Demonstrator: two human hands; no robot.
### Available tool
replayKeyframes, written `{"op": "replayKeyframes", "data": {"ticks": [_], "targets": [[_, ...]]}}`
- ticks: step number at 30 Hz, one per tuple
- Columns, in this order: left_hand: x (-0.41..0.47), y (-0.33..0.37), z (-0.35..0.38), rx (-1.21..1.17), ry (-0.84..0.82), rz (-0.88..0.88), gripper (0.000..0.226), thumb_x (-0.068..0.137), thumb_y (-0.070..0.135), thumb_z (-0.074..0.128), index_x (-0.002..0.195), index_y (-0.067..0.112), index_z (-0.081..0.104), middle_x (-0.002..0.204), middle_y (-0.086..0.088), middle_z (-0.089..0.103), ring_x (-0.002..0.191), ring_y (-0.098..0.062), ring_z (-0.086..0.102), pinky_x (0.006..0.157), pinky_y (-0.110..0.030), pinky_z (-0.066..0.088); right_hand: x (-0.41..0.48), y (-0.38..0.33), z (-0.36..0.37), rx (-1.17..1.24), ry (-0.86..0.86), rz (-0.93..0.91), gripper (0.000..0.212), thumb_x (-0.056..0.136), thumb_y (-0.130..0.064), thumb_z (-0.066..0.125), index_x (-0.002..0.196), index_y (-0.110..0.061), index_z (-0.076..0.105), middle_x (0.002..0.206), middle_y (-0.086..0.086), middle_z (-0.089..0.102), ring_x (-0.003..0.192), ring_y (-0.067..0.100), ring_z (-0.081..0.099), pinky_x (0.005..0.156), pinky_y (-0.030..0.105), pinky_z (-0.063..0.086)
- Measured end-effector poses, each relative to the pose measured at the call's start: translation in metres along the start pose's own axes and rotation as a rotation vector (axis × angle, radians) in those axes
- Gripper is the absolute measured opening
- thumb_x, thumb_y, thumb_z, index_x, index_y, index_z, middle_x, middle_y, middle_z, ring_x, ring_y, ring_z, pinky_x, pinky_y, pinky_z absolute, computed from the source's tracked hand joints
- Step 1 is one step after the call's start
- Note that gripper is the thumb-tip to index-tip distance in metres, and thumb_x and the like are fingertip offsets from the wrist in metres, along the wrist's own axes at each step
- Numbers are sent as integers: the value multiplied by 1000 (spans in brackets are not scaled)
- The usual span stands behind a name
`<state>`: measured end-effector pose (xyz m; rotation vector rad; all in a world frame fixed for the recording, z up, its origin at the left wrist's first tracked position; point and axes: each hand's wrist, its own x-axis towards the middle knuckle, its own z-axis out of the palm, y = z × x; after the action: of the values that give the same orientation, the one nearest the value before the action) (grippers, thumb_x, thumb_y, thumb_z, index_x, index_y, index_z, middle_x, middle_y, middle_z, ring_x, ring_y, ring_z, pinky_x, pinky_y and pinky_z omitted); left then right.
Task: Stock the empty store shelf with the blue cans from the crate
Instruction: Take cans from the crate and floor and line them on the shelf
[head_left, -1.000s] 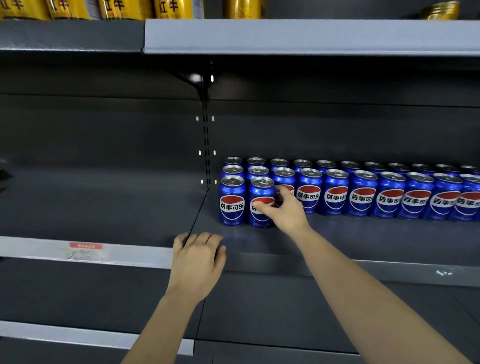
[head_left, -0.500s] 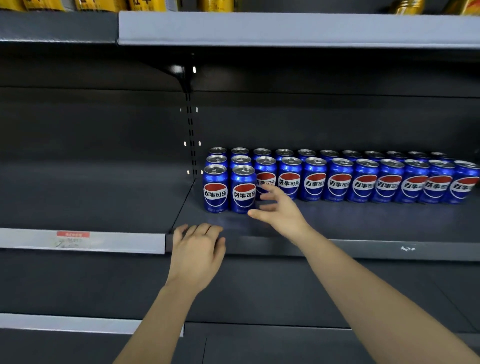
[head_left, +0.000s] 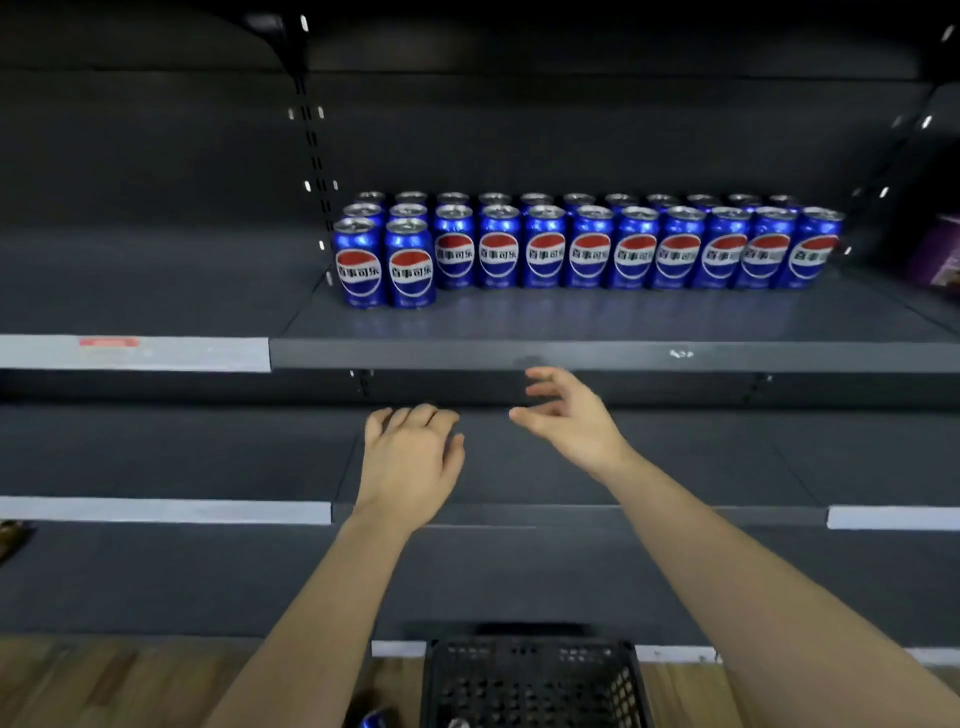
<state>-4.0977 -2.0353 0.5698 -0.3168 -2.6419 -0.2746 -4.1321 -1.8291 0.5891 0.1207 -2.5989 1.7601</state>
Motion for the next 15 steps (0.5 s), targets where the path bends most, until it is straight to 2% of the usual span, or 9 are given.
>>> {"op": "replayKeyframes", "data": {"ticks": [3, 5, 6, 10, 15], "targets": [[-37, 23, 13, 2, -87, -12, 28, 94, 31, 46, 112, 21, 65, 109, 3, 66, 99, -20, 60, 96, -36, 27, -36, 40, -11, -147, -31, 102, 56, 82, -30, 76, 133, -24, 52, 121, -6, 57, 101, 15, 63, 76, 23, 50], [-64, 36, 21, 4, -158, -26, 30, 96, 32, 44, 117, 23, 63, 113, 4, 64, 103, -18, 58, 98, -36, 28, -56, 68, -17, -204, -71, 165, 56, 84, -30, 74, 134, -22, 51, 121, -4, 55, 101, 16, 62, 69, 19, 49], [-77, 41, 25, 4, -193, -40, 31, 96, 33, 43, 118, 23, 62, 114, 4, 63, 105, -18, 57, 98, -36, 27, -66, 83, -18, -229, -93, 196, 56, 85, -30, 74, 135, -21, 50, 123, -2, 55, 102, 17, 61, 70, 20, 50], [-126, 54, 43, -15, -264, -114, 33, 93, 33, 41, 113, 21, 65, 109, 2, 66, 103, -22, 59, 96, -39, 30, -100, 138, -17, -339, -187, 294, 58, 86, -31, 73, 136, -17, 49, 132, 4, 55, 111, 22, 61, 91, 30, 48], [-169, 51, 72, 8, -352, -157, 26, 92, 31, 50, 109, 22, 67, 106, 1, 67, 98, -23, 61, 93, -41, 33, -131, 191, -1, -405, -316, 373, 60, 86, -31, 72, 140, -16, 48, 139, 6, 54, 118, 23, 59, 95, 29, 45]]}}
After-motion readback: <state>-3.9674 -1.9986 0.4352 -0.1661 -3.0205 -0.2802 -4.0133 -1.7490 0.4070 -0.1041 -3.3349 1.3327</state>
